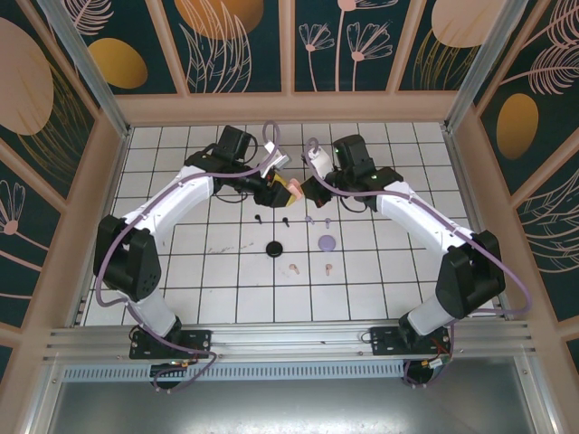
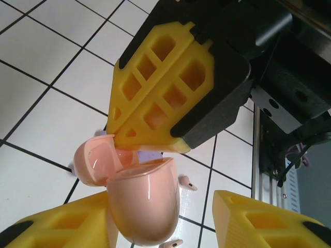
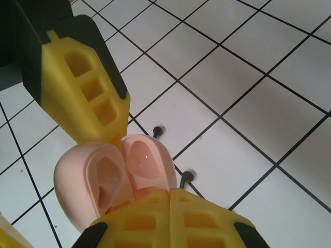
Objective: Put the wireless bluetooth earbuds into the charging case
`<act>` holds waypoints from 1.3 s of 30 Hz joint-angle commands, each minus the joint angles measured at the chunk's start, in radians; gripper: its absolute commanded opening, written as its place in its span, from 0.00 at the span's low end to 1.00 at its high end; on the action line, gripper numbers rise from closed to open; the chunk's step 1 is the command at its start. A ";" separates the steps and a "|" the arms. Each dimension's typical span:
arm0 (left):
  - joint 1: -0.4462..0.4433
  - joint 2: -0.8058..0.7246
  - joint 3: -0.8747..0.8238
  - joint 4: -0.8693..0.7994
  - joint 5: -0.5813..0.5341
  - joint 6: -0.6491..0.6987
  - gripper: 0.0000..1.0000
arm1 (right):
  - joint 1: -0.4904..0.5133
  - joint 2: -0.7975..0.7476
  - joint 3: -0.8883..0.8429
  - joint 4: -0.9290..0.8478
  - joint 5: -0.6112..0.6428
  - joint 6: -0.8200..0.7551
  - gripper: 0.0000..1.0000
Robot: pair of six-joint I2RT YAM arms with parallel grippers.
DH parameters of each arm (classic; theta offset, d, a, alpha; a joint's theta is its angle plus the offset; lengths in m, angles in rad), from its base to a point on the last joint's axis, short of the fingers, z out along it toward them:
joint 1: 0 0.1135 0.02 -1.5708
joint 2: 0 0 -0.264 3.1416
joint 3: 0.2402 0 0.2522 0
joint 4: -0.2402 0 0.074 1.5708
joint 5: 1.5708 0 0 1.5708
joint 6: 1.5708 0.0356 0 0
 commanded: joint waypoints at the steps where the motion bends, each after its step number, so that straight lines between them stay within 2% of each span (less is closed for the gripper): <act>1: 0.001 0.016 0.037 -0.032 0.049 0.035 0.51 | 0.020 0.002 0.029 -0.012 -0.005 -0.024 0.00; 6: 0.002 0.022 0.036 -0.018 0.032 0.028 0.50 | 0.021 -0.022 0.020 -0.002 -0.014 -0.016 0.00; 11: 0.001 0.024 0.035 0.000 0.036 0.016 0.39 | 0.021 -0.038 0.011 0.002 -0.013 -0.013 0.00; 15: 0.001 0.021 0.034 0.017 0.042 0.006 0.35 | 0.020 -0.043 0.003 0.009 -0.016 -0.009 0.00; 26: 0.003 0.004 0.014 0.088 0.047 -0.035 0.38 | 0.021 -0.062 -0.011 0.022 -0.018 -0.002 0.00; 39: 0.003 -0.008 -0.022 0.182 0.059 -0.083 0.05 | 0.021 -0.066 -0.006 0.025 -0.005 0.004 0.00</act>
